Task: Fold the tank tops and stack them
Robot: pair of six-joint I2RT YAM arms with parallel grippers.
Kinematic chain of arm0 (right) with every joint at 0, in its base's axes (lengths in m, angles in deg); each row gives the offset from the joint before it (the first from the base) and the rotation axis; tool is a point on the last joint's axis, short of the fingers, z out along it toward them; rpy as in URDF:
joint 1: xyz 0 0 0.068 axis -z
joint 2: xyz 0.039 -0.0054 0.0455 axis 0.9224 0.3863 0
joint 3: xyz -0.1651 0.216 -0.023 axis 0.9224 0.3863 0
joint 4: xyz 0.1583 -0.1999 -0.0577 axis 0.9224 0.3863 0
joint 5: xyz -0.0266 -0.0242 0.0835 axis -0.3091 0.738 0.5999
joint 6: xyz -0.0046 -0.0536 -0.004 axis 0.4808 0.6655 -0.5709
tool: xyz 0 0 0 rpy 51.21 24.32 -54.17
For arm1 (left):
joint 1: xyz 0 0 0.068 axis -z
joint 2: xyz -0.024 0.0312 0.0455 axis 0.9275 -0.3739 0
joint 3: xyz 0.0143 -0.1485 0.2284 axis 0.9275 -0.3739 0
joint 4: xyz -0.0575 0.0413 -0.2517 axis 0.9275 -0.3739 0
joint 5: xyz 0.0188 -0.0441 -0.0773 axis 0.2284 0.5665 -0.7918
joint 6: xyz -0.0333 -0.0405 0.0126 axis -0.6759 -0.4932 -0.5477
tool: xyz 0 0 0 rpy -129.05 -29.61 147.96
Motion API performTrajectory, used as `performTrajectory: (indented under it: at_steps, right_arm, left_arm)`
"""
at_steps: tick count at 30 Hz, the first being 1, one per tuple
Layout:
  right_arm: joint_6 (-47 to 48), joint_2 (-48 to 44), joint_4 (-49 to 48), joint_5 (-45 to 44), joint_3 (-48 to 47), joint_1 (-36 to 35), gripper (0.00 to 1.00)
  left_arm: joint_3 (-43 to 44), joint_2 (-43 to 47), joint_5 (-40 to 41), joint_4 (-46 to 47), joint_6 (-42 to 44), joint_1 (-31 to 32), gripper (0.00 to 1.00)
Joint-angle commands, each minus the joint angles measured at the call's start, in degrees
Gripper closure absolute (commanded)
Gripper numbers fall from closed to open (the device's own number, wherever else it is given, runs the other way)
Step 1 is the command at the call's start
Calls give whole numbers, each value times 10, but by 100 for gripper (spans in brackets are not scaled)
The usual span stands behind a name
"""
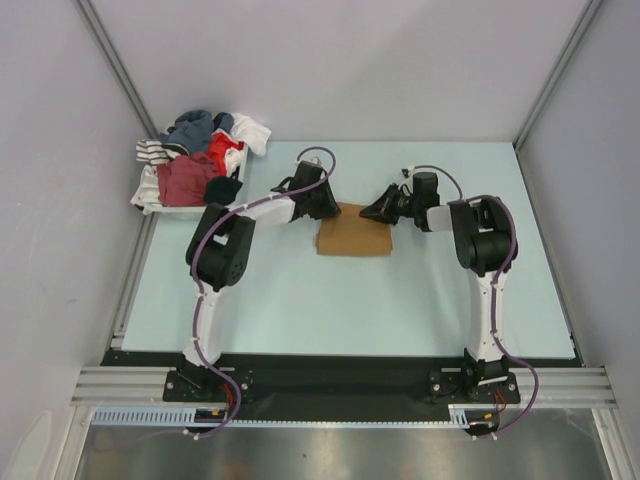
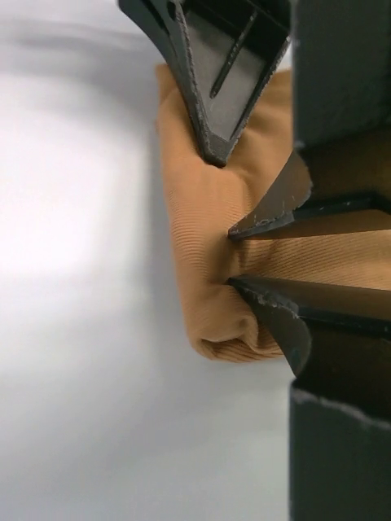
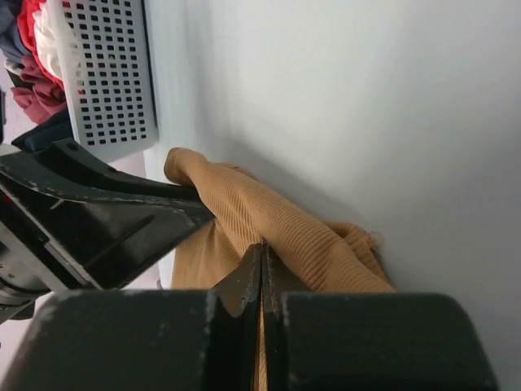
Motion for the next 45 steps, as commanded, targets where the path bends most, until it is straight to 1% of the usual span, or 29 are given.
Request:
performTrajectory:
  at_steps: [1,2,3,5,7,9,10,11,15,17,19,21,23,24,26,27,28,29,31,32,33,35,40,45]
  right_arm:
    - [24,-16,15,-29,-22,8,100]
    - [27,-26,17,-28,-20,9,100]
    - [33,-35,20,-29,-11,10,98]
    - [51,-75,24,-20,0,11,95]
    - [65,-106,24,-10,20,4,92]
    - [76,-153,30,4,34,-3,89]
    - [83,-167,33,9,42,-9,89]
    - [98,-191,54,20,42,-20,88]
    - [128,-211,131,42,32,-54,88]
    - [133,-207,167,52,29,-65,90]
    - [129,-195,169,66,38,-75,92]
    - [92,-177,119,101,60,-80,93]
    - [64,-129,66,135,64,-82,94]
    - [40,-90,46,143,60,-81,96]
    - [27,-56,46,139,50,-80,97]
    - [29,-38,67,128,41,-80,100]
    - [39,-14,93,119,24,-79,100]
    - [36,-2,97,112,22,-79,100]
    - [17,15,72,122,26,-77,100]
    - [-17,33,22,145,30,-76,100]
    - [-42,37,-8,154,34,-72,100]
    - [-70,31,-57,161,48,-69,100]
    - [-16,-49,30,147,38,-77,100]
    - [-2,-112,45,141,53,-105,99]
  left_arm:
    - [8,19,65,3,2,-15,68]
    - [2,29,65,2,9,-15,68]
    - [0,50,90,-7,23,-15,67]
    - [-11,76,95,-12,42,-14,65]
    - [-28,119,90,-5,66,-11,58]
    - [-50,145,89,-9,79,-9,51]
    - [-59,171,93,-10,82,-6,49]
    - [-78,187,95,-9,84,-5,47]
    - [-128,258,104,-18,84,-5,43]
    - [-160,304,103,-19,82,-6,43]
    - [-181,336,100,-19,80,-5,43]
    - [-207,379,96,-25,76,-5,43]
    - [-229,405,96,-29,73,-4,43]
    - [-236,425,87,-28,74,-4,42]
    - [-249,443,85,-31,76,-5,43]
    - [-251,454,83,-37,79,-5,42]
    - [-255,458,83,-40,80,-5,42]
    - [-259,462,83,-43,82,-5,43]
    - [-264,469,83,-50,86,-5,43]
    - [-271,472,82,-50,87,-5,43]
    - [-274,475,84,-49,87,-5,43]
    - [-282,478,85,-48,87,-5,43]
    - [-285,488,86,-58,94,-4,43]
    - [-291,518,91,-68,98,-3,43]
